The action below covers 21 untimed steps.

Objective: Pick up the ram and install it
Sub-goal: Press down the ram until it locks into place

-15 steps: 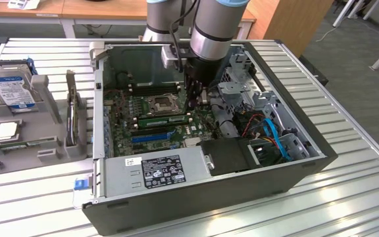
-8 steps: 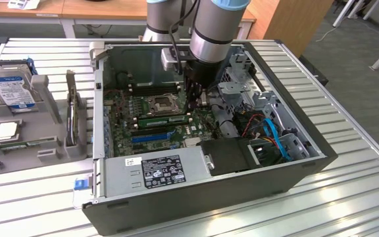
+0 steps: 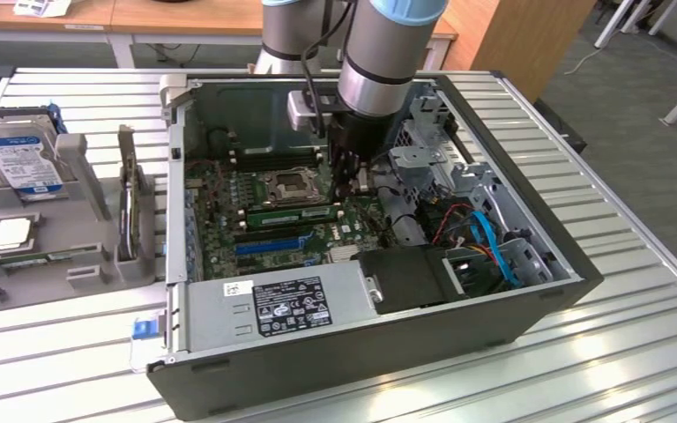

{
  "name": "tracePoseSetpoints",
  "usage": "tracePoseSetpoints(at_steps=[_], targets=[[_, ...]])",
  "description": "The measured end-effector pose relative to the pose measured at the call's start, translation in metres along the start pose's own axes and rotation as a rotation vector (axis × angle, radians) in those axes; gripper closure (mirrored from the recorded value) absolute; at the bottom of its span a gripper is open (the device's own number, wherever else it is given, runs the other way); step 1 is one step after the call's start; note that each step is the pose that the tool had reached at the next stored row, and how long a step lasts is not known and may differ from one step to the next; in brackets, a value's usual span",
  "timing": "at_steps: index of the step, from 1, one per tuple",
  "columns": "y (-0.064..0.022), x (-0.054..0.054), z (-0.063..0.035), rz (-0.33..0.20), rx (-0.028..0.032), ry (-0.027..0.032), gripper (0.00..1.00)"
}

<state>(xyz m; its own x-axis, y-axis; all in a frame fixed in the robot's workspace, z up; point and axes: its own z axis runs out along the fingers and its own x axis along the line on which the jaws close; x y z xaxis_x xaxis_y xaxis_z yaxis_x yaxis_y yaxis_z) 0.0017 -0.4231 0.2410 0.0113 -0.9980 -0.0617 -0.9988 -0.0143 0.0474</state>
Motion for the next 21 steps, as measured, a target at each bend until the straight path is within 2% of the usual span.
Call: tracePoseSetpoints(at_steps=[5,21], targets=[[-0.0001,0.0002,0.003,0.0,0.0,0.0,0.9],[-0.0002,-0.0033,0.0037,0.0,0.0,0.0,0.9]])
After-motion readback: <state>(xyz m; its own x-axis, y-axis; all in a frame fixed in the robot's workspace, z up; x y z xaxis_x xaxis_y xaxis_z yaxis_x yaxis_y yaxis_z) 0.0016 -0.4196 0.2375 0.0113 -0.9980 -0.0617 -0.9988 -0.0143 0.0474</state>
